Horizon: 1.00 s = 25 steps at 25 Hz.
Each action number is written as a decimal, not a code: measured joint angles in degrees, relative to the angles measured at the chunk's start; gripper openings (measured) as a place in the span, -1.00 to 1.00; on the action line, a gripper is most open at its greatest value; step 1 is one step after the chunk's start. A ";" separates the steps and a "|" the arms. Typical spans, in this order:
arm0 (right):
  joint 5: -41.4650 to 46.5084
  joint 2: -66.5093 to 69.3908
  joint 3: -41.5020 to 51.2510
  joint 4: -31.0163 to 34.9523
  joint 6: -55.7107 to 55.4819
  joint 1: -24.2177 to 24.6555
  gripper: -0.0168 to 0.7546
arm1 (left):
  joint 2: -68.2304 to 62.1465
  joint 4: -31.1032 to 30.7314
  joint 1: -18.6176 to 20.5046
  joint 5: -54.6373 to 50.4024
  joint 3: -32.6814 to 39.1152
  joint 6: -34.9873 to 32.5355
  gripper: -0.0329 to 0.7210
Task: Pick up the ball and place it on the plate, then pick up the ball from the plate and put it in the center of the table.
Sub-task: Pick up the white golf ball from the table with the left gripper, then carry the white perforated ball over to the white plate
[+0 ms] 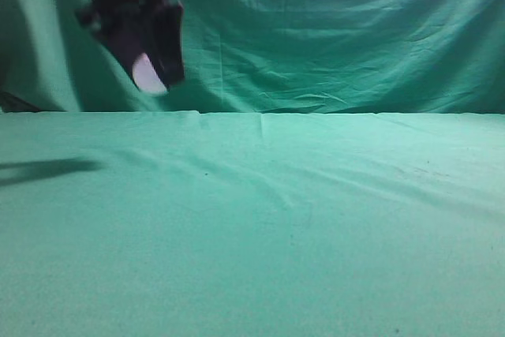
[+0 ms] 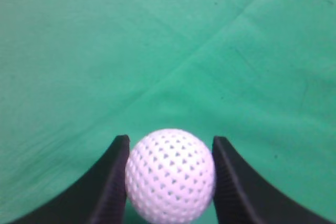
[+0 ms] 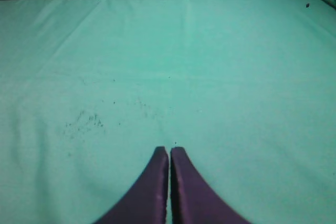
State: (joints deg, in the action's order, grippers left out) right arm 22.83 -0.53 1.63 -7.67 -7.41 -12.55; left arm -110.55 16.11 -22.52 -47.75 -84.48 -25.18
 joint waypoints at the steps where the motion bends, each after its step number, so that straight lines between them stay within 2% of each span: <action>1: 0.00 0.00 0.00 0.00 0.00 0.00 -0.96 | 1.43 -2.67 0.00 -1.33 -0.89 2.55 -0.09; 5: 0.00 0.00 0.00 0.00 0.00 0.00 -0.96 | 7.28 -14.44 0.31 -5.82 -0.30 13.10 -0.09; 7: 0.00 0.00 0.00 0.00 0.00 0.00 -0.96 | 9.85 -16.63 1.96 -7.48 2.30 16.01 -0.09; 16: 0.00 0.00 0.00 0.00 0.00 0.00 -0.96 | 19.52 -15.62 15.49 -2.01 18.86 19.07 -0.09; 25: 0.00 0.00 0.00 0.00 0.00 0.00 -0.96 | 20.17 -14.54 27.67 0.81 21.74 20.49 -0.09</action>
State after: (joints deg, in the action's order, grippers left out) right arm 22.83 -0.53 1.63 -7.67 -7.41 -12.55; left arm -90.38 1.57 5.16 -46.94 -62.75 -4.69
